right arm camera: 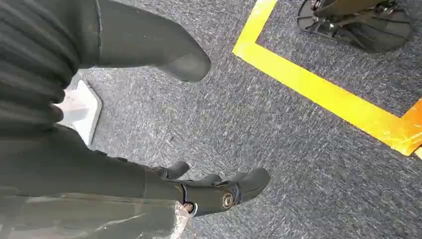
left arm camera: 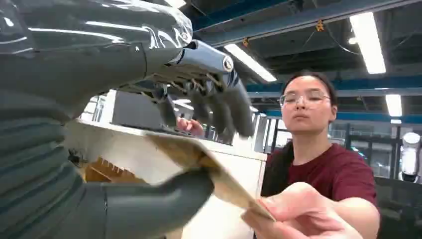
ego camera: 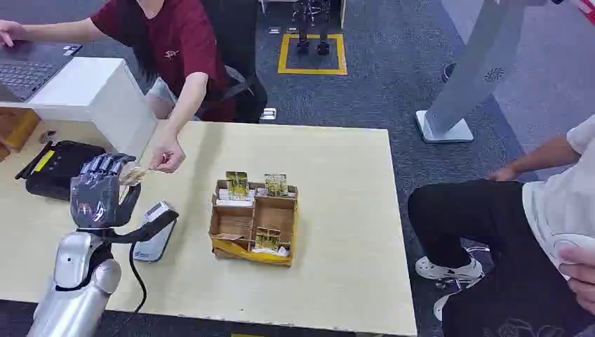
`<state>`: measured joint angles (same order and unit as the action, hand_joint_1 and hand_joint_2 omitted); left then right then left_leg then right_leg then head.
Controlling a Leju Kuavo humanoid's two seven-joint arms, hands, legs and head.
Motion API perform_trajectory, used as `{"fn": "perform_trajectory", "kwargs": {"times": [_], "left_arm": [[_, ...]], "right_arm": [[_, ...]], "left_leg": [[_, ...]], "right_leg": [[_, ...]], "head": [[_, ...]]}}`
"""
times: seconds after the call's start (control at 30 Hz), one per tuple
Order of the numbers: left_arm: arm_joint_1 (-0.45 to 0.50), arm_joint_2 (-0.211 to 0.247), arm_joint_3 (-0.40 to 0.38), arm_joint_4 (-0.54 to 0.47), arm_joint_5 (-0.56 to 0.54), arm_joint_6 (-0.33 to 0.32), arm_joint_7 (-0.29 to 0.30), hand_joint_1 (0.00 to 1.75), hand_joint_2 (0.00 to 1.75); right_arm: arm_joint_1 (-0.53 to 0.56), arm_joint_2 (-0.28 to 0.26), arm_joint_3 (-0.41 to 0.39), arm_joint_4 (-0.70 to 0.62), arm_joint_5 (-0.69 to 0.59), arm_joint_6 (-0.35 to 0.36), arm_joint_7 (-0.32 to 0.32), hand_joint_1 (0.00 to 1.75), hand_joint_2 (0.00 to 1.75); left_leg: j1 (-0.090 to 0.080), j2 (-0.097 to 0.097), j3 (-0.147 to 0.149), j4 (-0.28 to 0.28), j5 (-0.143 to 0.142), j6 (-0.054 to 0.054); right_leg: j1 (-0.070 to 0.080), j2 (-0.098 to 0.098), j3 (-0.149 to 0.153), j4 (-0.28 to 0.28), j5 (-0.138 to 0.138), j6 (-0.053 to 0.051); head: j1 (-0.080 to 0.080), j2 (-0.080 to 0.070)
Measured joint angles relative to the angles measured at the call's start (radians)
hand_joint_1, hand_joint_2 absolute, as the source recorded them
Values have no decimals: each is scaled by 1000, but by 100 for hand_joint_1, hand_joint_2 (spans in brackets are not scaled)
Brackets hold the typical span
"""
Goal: Pass the card to the sensor for recognition and then transmit it.
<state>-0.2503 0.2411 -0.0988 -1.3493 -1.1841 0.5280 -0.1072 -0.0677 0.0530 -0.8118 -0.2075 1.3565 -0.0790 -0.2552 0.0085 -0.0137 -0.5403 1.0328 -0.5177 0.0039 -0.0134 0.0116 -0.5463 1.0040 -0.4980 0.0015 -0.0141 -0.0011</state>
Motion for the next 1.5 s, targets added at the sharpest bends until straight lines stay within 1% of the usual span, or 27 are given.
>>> {"fn": "perform_trajectory", "kwargs": {"times": [0.27,0.47,0.57,0.67,0.77,0.83,1.0,1.03,1.27,1.4,1.5], "left_arm": [[2,2,0,0,16,2,-19,175,175],[7,2,0,-6,67,10,-47,175,175],[7,5,1,-8,79,9,-49,175,175],[7,4,6,-10,121,-6,-49,175,175],[7,-4,10,-14,229,-107,-46,175,175],[7,-14,18,-14,331,-220,-14,175,175],[5,-27,36,-12,430,-389,63,175,175],[4,-28,38,-9,443,-408,70,175,175],[2,-32,57,22,491,-466,103,175,175],[-10,-31,58,44,461,-467,146,175,175],[-27,-25,58,71,428,-483,180,175,175]], "right_arm": [[0,0,0,0,-1,-3,-1,0,175],[0,0,0,0,-1,-3,-7,0,175],[0,0,0,0,-1,0,-7,0,175],[0,0,0,0,-4,-3,-6,0,175],[0,1,0,0,-7,-11,-3,0,175],[0,1,0,0,-11,-16,0,0,175],[4,1,-1,0,-18,-17,1,0,175],[5,1,-1,0,-18,-18,1,0,175],[6,1,-1,0,-15,-23,-5,0,175],[6,1,-1,0,-15,-29,-6,0,175],[5,1,-1,0,-15,-29,-6,0,175]], "left_leg": [[0,0,0,0,0,0],[0,0,0,0,0,0],[0,0,0,0,0,0],[0,0,0,0,0,0],[0,0,0,0,0,0],[0,0,0,0,0,0],[0,0,0,0,0,0],[0,0,0,0,0,0],[0,0,0,0,0,0],[0,0,0,0,0,0],[0,0,0,0,0,0]], "right_leg": [[0,0,0,0,0,0],[0,0,0,0,0,0],[0,0,0,0,0,0],[0,0,0,0,0,0],[0,0,0,0,0,0],[0,0,0,0,0,0],[0,0,0,0,0,0],[0,0,0,0,0,0],[0,0,0,0,0,0],[0,0,0,0,0,0],[0,0,0,0,0,0]], "head": [[0,0],[0,0],[0,0],[0,0],[0,0],[0,0],[0,0],[0,0],[0,0],[0,0],[0,0]]}}
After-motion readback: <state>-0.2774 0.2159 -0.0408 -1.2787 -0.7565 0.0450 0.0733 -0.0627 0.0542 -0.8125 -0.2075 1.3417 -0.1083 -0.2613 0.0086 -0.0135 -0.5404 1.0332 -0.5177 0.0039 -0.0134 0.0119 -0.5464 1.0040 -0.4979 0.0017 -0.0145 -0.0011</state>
